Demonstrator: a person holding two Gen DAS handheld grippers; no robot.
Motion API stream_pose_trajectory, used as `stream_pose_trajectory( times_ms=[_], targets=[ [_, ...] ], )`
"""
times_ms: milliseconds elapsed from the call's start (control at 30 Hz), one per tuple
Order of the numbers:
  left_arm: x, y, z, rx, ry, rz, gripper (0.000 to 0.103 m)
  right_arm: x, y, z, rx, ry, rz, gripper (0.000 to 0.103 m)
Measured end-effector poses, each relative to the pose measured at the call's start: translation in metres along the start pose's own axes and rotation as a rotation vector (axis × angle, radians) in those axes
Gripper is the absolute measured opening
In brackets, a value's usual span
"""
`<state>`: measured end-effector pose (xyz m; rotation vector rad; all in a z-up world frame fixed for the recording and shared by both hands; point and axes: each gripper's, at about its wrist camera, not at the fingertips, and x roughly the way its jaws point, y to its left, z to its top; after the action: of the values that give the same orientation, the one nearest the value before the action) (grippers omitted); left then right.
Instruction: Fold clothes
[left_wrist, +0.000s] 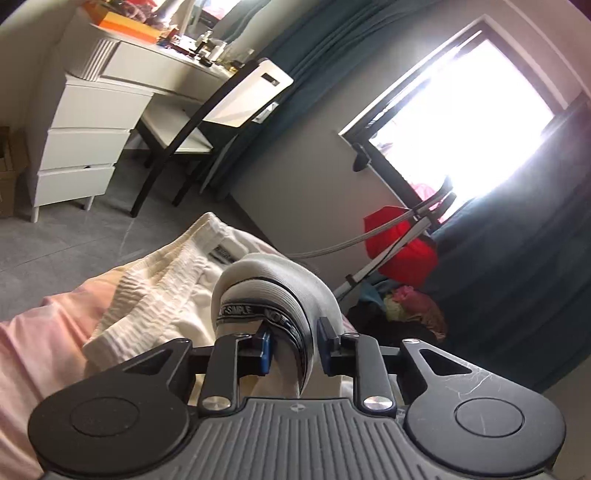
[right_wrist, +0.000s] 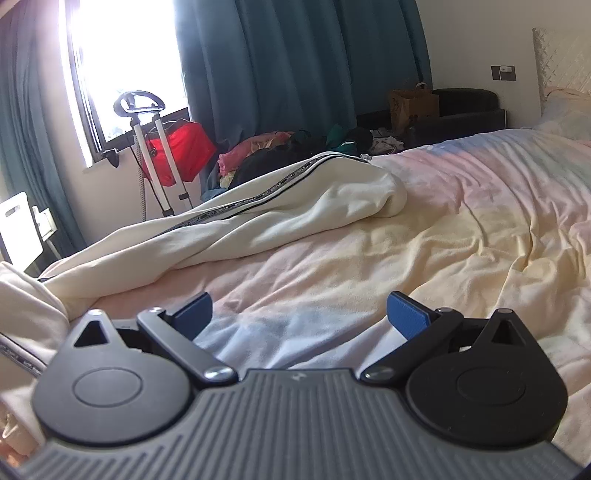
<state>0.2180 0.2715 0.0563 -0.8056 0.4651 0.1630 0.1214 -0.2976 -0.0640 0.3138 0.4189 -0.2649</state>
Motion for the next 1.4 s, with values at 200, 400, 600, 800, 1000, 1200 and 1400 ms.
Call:
stream_pose_trajectory(
  times_ms=[200,400,600,800,1000,1200,1400],
  targets=[
    [-0.03,0.031,-0.018,-0.05,0.008,0.011,0.08,-0.002,0.001,-0.001,0.0,0.014,0.002,0.103],
    [-0.028,0.046,-0.072,-0.043,0.135,0.048,0.081,-0.004,-0.002,0.0,0.025,0.036,0.006,0.103],
    [0.01,0.035,-0.143,0.034,0.218,0.09,0.081,-0.009,-0.007,-0.001,0.051,0.029,0.017,0.103],
    [0.03,0.006,-0.187,0.167,0.169,0.134,0.083,0.0,-0.012,-0.004,0.079,0.081,0.008,0.103],
    [0.037,-0.039,-0.218,0.423,0.191,0.141,0.063,-0.002,-0.018,0.0,0.115,0.071,0.026,0.103],
    [0.02,-0.087,-0.229,0.521,0.22,0.047,0.031,0.001,-0.027,0.002,0.16,0.087,0.027,0.103],
    [-0.002,-0.142,-0.239,0.314,0.328,-0.286,0.029,-0.009,-0.044,0.008,0.235,0.042,-0.011,0.103]
  ],
)
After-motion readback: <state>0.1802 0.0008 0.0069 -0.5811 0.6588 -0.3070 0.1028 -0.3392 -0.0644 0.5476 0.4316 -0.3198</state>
